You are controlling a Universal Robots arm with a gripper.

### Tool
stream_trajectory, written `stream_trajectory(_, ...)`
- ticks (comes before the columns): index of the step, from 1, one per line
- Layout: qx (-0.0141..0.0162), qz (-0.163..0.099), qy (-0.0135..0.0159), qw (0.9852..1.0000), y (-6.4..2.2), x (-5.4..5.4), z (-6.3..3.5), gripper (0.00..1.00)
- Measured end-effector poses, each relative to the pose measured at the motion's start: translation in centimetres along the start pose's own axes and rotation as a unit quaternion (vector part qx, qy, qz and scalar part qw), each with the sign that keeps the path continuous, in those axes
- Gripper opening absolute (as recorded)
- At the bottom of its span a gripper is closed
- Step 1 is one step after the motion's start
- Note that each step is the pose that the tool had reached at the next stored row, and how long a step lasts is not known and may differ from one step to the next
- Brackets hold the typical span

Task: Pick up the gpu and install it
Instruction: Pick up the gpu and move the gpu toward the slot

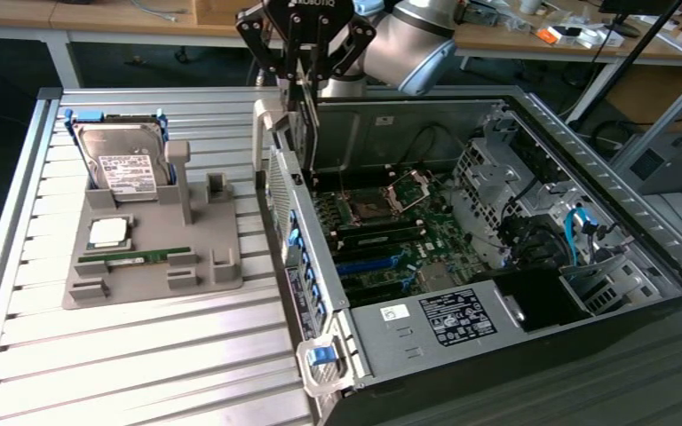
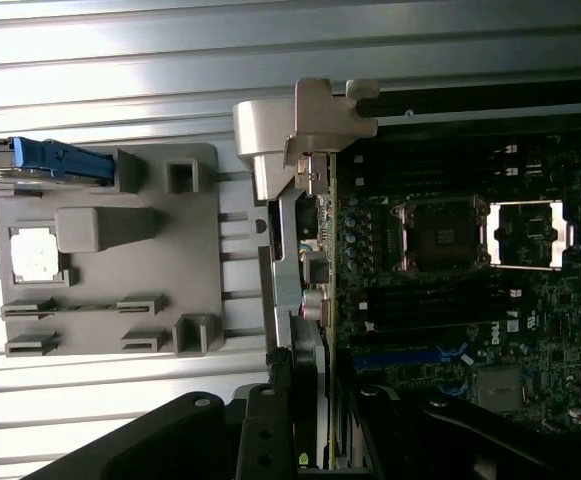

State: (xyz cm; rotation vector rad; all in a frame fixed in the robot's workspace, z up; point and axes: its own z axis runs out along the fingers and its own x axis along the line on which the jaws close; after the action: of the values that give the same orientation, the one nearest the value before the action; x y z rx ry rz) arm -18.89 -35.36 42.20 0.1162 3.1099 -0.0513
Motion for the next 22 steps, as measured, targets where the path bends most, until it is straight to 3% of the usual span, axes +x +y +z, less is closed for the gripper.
stream_trajectory(22,0.0004,0.0,0.0,1.0,0.08,-1.1,0.11,0.27)
